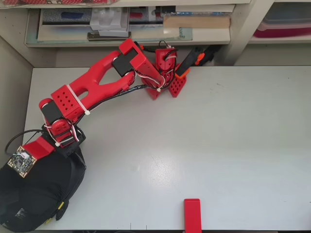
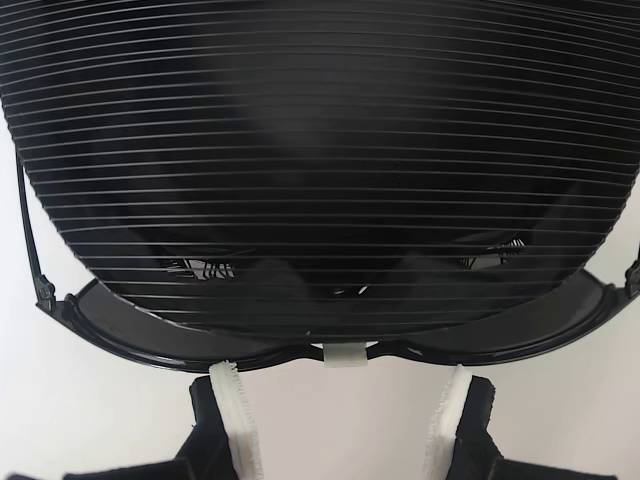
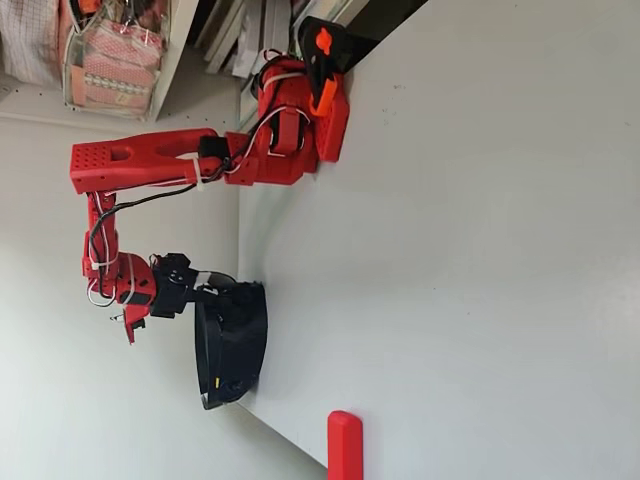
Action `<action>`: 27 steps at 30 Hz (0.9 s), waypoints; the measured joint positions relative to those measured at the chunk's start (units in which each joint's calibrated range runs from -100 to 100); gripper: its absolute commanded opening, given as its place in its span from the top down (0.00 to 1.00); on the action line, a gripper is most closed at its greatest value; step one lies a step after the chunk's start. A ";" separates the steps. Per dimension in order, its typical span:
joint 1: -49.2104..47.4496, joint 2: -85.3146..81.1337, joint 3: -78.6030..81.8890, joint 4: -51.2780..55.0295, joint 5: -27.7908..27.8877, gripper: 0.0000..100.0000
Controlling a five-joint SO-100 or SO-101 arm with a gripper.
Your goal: Place Meta Rayban sunglasses on black head mold for quality assessment
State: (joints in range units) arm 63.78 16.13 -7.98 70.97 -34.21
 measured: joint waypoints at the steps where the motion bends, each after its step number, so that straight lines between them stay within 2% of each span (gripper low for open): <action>1: 0.00 0.00 0.00 0.00 0.73 0.18; 11: 3.27 -0.59 0.00 7.45 4.95 0.18; 21: 3.70 -0.67 -0.27 9.65 5.13 0.18; 27: 3.59 1.85 -8.21 9.65 5.13 0.18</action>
State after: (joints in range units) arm 67.37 17.98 -16.19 80.62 -29.08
